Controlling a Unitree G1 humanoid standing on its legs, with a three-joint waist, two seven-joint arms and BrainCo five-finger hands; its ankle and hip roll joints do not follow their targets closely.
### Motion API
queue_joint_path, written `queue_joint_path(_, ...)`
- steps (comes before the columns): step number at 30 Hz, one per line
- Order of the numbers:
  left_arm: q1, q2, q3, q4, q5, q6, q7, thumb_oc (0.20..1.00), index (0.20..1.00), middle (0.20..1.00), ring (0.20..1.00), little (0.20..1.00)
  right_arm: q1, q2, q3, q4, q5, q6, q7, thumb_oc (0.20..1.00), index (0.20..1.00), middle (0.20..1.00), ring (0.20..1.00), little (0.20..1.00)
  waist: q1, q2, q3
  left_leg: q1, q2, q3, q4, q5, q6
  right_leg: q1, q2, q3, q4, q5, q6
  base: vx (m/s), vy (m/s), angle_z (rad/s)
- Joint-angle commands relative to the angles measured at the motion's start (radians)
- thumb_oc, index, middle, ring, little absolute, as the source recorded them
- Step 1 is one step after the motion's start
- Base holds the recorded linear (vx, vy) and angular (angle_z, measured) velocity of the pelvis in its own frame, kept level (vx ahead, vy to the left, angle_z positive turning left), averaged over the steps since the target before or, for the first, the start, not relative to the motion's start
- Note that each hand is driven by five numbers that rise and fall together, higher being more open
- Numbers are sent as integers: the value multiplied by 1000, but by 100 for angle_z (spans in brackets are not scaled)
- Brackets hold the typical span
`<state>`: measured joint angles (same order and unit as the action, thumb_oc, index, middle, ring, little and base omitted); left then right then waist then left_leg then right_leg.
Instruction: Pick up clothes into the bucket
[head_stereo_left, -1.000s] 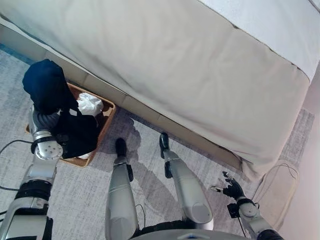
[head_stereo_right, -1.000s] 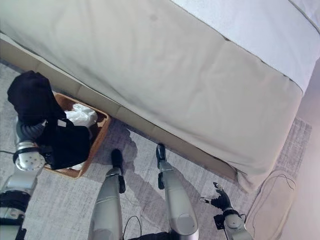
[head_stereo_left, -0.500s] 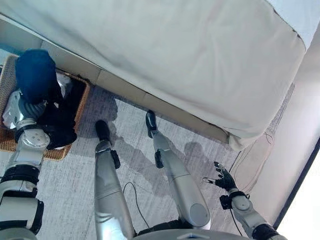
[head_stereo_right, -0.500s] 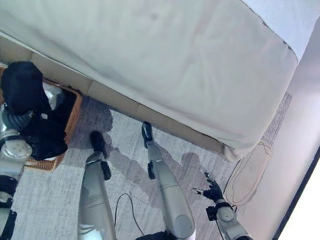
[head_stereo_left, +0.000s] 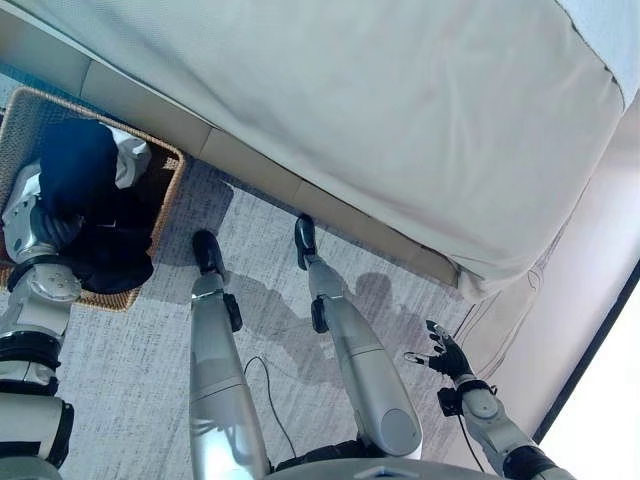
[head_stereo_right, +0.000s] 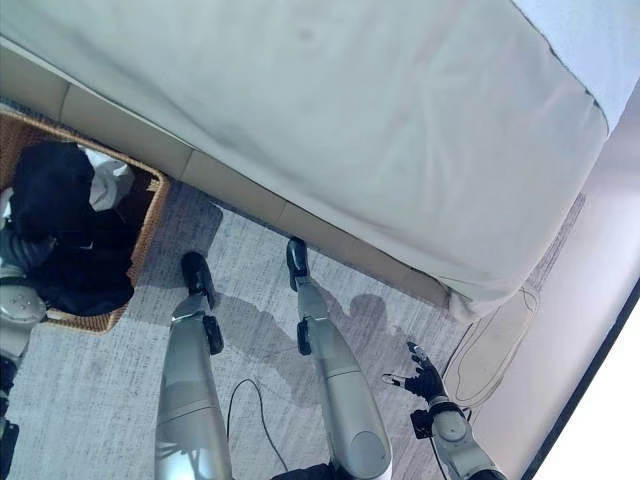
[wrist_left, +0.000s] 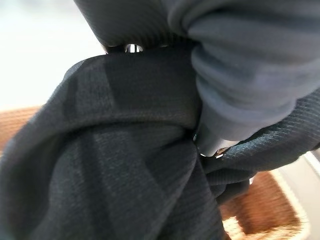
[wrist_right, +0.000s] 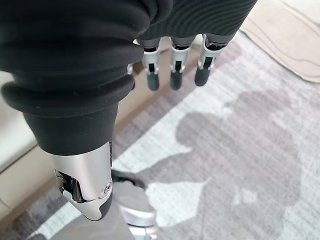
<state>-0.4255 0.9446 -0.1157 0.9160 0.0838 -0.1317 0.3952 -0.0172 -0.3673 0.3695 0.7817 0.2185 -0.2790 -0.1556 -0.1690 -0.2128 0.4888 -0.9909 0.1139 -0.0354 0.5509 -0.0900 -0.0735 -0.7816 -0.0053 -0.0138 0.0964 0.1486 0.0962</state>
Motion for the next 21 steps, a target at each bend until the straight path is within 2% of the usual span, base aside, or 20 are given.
queue_joint_path(1, 55, 124, 90, -7, -5, 10, 2, 200, 200, 200, 200, 200, 6, -43, 32, -23, 31, -10, 8, 1000, 1000, 1000, 1000, 1000, 53, -113, 31, 42, -62, -12, 44, -82, 39, 25, -59, 19, -47, 40, 83, 0, 0, 0)
queue_joint_path(10, 55, 179, 98, 5, 1, 13, -12, 200, 200, 200, 200, 200, 3, -51, 41, -35, 35, -12, 27, 1000, 1000, 1000, 1000, 1000, 69, -118, 31, 43, -69, -41, 10, -57, 31, 36, -67, -21, -49, 33, 77, 9, -24, 10)
queue_joint_path(11, 49, 178, 97, 4, -5, 11, -12, 332, 332, 332, 332, 332, 2, -50, 44, -35, 37, -13, 29, 1000, 1000, 1000, 1000, 1000, 70, -119, 31, 43, -70, -44, 6, -55, 30, 37, -68, -24, -50, 33, 77, 12, -36, 9)
queue_joint_path(12, 40, 178, 92, 4, -3, 11, -6, 1000, 1000, 1000, 1000, 1000, 0, -48, 47, -32, 35, -14, 29, 1000, 1000, 1000, 1000, 1000, 72, -120, 31, 45, -71, -47, -1, -52, 28, 39, -69, -32, -49, 31, 75, 7, -25, 9)
queue_joint_path(17, 29, 171, 92, 1, -14, 5, 8, 1000, 1000, 1000, 1000, 1000, -5, -46, 51, -38, 37, -16, 28, 1000, 1000, 1000, 1000, 1000, 76, -124, 31, 48, -73, -53, -6, -48, 26, 42, -70, -39, -48, 29, 74, 6, -12, 7)
queue_joint_path(21, 22, 141, 123, 23, -89, -1, 9, 1000, 1000, 1000, 1000, 1000, -8, -42, 53, -35, 38, -13, 25, 1000, 1000, 1000, 1000, 1000, 78, -126, 31, 52, -77, -55, -8, -48, 26, 48, -68, -40, -47, 26, 73, 0, 0, 0)
